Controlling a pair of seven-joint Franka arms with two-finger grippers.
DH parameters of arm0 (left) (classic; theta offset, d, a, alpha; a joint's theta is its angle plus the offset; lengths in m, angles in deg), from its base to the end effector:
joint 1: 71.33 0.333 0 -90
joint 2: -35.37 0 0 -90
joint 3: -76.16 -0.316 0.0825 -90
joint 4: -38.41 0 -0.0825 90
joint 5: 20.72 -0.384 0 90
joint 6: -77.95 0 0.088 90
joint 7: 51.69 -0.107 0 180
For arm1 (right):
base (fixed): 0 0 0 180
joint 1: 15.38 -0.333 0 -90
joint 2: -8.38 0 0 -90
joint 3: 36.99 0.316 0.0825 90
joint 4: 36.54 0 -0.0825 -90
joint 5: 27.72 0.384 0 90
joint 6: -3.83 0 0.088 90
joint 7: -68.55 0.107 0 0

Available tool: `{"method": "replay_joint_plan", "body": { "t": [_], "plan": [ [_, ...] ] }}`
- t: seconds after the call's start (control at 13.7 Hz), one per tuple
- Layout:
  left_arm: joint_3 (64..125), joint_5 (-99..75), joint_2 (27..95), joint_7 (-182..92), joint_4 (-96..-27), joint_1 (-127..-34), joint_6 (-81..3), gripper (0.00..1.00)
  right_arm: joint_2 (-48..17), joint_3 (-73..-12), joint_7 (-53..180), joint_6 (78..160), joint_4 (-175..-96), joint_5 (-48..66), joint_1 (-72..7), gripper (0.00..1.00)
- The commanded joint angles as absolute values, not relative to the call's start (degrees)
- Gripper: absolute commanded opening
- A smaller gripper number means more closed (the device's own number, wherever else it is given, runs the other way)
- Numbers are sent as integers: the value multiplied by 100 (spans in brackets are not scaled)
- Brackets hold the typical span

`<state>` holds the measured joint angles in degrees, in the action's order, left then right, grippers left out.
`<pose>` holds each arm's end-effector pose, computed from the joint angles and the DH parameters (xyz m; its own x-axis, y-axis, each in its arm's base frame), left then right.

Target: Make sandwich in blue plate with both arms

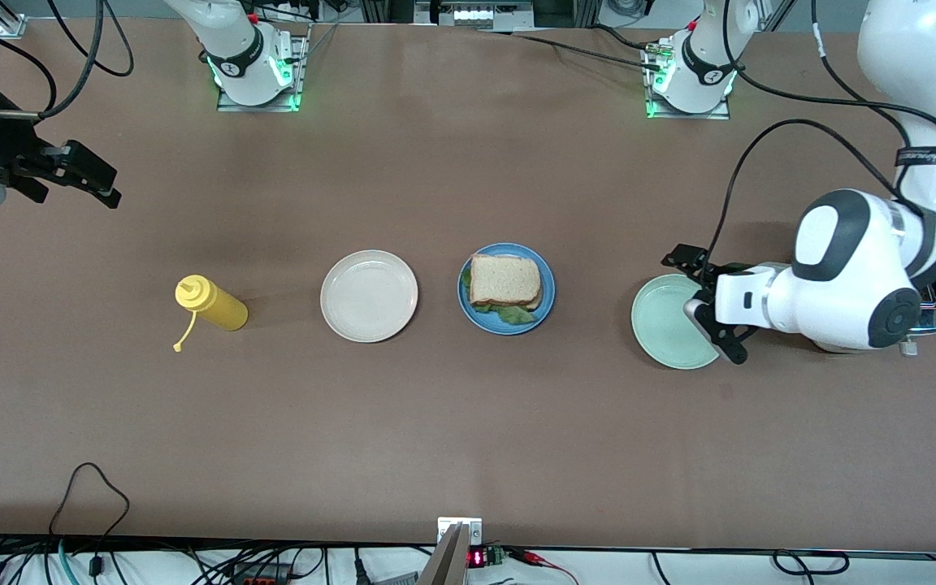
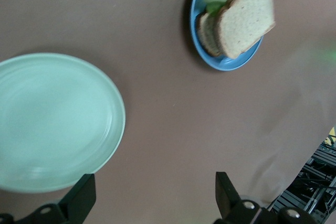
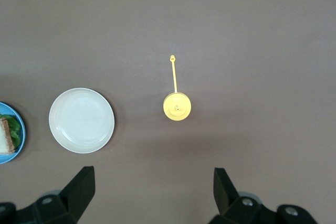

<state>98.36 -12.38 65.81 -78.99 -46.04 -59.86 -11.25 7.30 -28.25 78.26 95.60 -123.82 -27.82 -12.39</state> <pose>0.6395 -0.0983 0.3671 0.7617 -0.6148 -0.2045 -0.4765 -0.7454 0.4662 0.5613 0.0554 0.6394 0.9959 -0.0694 0.0587 -0.0688 -0.9976 -0.0112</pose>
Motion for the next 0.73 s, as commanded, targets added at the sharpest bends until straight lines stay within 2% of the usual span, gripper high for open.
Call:
{"method": "replay_joint_plan", "body": {
  "t": [0.0,0.07,0.36,0.44,0.51,0.58,0.65],
  "plan": [
    [9892,-1981,6166,-6879,-4115,-6087,-364,100,820,-2812,7497,9551,-12496,-2579,-1064,100],
    [9893,-2097,5964,-6526,-4061,-6087,-152,100,855,-2812,7488,9524,-12504,-2578,-1064,100],
    [9657,-2545,5111,-5644,-4095,-6113,-237,100,970,-2943,7540,9515,-12513,-2578,-1230,100],
    [9394,-2494,5092,-5644,-4131,-6200,-386,100,1005,-3091,7541,9515,-12522,-2578,-1361,100],
    [8678,-2337,4944,-5618,-4288,-6627,-779,100,1005,-3232,7541,9515,-12531,-2578,-1476,100],
    [8010,-1961,4603,-5565,-4724,-7032,-1227,100,1014,-3347,7541,9506,-12539,-2578,-1573,100],
    [7820,-1723,4252,-5547,-5242,-7088,-1640,100,1014,-3426,7549,9506,-12540,-2578,-1643,100]
  ]
}}
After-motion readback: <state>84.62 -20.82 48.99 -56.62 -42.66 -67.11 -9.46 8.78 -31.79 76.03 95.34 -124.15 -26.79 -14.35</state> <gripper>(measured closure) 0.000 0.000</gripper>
